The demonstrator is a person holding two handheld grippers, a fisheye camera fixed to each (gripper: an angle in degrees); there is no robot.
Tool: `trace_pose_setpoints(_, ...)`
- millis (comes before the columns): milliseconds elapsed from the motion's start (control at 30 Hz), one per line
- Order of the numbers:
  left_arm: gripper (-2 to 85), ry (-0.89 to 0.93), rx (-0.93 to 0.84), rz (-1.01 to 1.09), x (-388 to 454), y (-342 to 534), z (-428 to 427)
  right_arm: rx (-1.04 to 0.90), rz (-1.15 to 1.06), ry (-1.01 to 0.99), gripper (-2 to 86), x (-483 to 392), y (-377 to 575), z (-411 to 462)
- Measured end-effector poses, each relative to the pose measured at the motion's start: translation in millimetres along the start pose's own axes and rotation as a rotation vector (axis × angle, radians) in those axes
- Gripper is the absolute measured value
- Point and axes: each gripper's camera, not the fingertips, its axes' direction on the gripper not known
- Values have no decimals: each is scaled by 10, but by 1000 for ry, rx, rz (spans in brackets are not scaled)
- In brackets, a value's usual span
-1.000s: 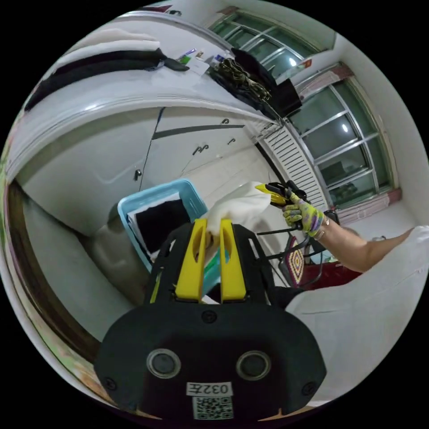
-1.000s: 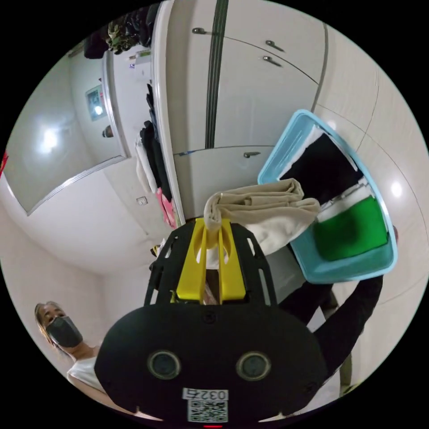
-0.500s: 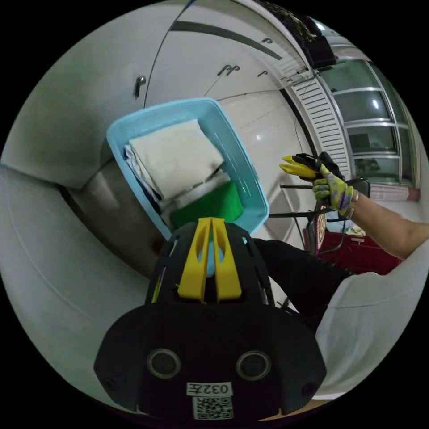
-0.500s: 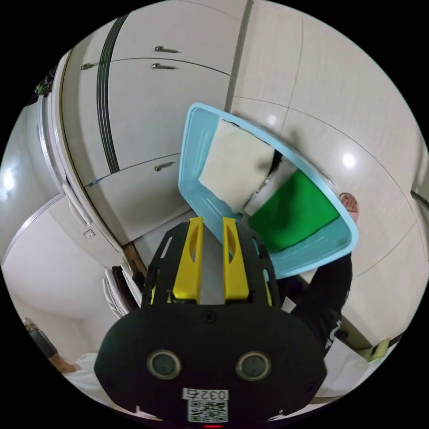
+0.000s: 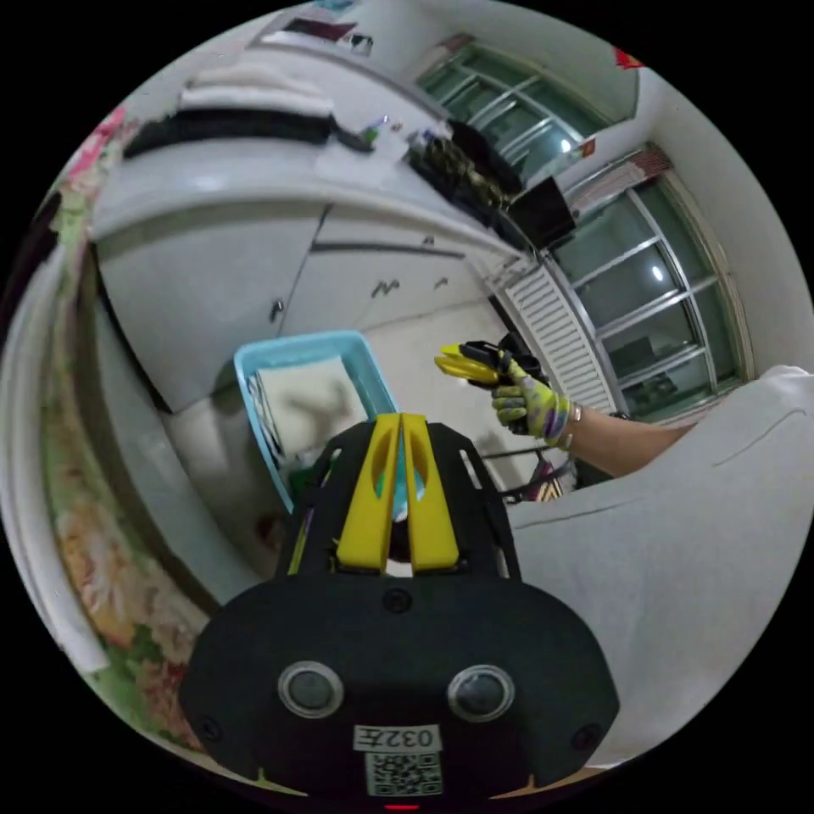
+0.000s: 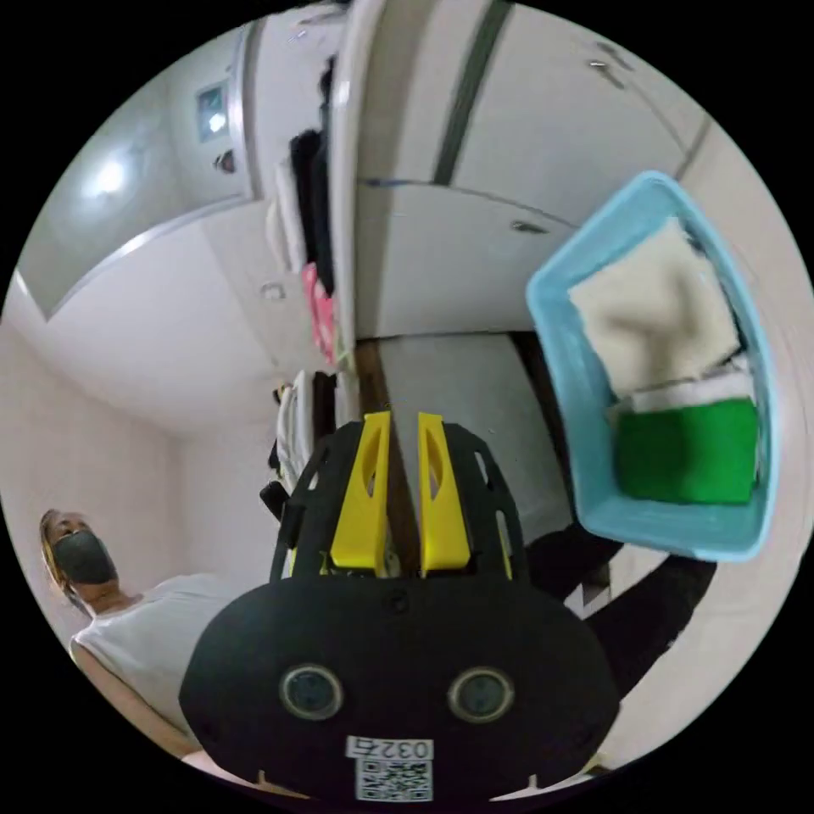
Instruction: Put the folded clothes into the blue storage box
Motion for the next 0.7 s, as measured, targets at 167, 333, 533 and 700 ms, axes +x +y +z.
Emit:
trace_pose_setpoints(167,-8,-257,304,-46,458,544,-943,-232,-182,-114,64,-776,19,811)
trace_pose_setpoints(333,-2,-460,548,-254,648,1489,-1485,-447,-309,-184,81,-1466,307,1772)
trace_pose_setpoints(533,44,-576,673,-476,700,2352,-1520,-527,-354,-121,99,-1987,644,2750)
trace_pose_setpoints(700,58,-735,700,-380,999,2392,-1347,-497,-273,-33,103,-1980,812,3070)
